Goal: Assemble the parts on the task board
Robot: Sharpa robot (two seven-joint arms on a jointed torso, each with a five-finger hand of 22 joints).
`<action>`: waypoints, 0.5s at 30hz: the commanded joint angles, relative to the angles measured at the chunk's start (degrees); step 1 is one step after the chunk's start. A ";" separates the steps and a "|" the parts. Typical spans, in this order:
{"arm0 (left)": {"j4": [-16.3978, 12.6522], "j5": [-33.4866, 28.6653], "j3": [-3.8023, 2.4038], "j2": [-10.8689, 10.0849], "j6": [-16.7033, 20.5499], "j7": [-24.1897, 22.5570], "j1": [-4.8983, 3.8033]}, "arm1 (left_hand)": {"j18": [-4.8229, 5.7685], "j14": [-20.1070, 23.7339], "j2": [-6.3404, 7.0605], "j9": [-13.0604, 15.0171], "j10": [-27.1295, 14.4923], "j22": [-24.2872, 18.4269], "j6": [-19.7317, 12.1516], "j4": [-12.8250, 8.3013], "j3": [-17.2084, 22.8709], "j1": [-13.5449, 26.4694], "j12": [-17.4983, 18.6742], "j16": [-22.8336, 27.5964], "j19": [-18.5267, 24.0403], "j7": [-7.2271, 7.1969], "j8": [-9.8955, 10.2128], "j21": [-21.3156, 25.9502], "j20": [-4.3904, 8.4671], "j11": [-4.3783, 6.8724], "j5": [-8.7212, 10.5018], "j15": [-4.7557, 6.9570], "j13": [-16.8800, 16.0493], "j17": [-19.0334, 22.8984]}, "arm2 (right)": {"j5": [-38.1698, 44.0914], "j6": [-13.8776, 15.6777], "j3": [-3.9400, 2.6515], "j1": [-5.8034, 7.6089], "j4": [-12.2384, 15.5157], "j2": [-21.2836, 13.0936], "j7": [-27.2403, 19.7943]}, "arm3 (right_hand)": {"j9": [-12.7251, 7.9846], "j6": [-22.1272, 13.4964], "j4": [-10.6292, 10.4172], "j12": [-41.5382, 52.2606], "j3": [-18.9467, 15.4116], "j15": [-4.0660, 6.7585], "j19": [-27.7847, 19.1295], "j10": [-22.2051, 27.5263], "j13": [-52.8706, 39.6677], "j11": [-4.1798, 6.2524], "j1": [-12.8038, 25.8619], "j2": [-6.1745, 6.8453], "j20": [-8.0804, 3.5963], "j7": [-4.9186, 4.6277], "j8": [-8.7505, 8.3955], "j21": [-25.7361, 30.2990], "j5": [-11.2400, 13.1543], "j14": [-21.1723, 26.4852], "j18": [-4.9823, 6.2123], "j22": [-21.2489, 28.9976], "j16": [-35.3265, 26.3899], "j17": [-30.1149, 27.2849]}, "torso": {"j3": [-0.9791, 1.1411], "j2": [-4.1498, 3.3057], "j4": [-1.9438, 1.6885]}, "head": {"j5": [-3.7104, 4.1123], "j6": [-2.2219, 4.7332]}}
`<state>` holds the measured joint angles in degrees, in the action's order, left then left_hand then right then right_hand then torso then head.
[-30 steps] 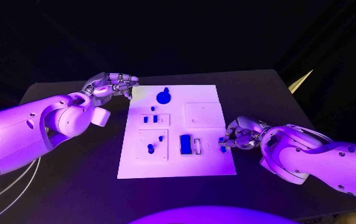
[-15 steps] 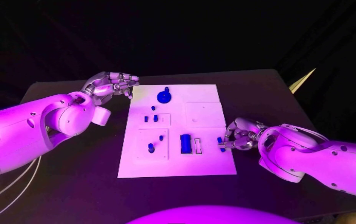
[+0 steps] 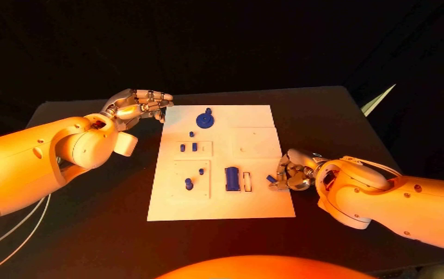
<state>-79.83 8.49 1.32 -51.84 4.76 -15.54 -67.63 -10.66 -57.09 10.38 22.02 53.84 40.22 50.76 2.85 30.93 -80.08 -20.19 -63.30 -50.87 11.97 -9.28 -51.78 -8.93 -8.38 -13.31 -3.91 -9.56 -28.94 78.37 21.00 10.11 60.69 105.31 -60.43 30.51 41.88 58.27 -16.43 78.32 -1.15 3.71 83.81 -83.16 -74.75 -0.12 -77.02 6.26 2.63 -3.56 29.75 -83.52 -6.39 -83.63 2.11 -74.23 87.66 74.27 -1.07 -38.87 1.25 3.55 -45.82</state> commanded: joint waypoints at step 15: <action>-0.23 -0.06 -0.04 -0.08 -0.10 0.03 -0.03 | 0.09 0.44 -0.94 -0.59 -0.95 -0.66 -0.32 0.67 0.32 0.73 -0.65 0.54 -0.07 0.12 1.12 0.99 -0.45 -0.03 -0.64 -0.12 -0.88 0.53 | -0.44 1.53 0.34 -0.59 1.14 0.15 0.51 | -9.01 -0.69 2.05 -0.80 22.13 0.72 4.84 -0.46 -7.42 0.89 -6.10 3.96 -1.05 -0.04 -6.32 -0.35 -11.00 -5.60 -0.95 -14.23 0.48 12.26 | -0.01 0.02 0.03 | -0.10 -0.02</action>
<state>-79.89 8.49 1.32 -51.94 4.76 -15.47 -67.63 -10.66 -57.09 10.38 22.02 53.84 40.21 50.76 2.85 30.93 -80.08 -20.19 -63.30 -50.87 11.97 -9.28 -51.78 -8.92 -8.38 -13.31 -3.91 -9.57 -28.94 78.35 22.40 10.15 60.48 106.52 -60.20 30.95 41.77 57.74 -16.03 77.90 9.82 3.73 83.82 -82.81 -74.75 0.21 -80.89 10.24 2.60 -4.09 27.80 -83.52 -10.01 -83.62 2.11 -74.23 87.66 74.27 -1.06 -38.88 1.27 3.48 -45.78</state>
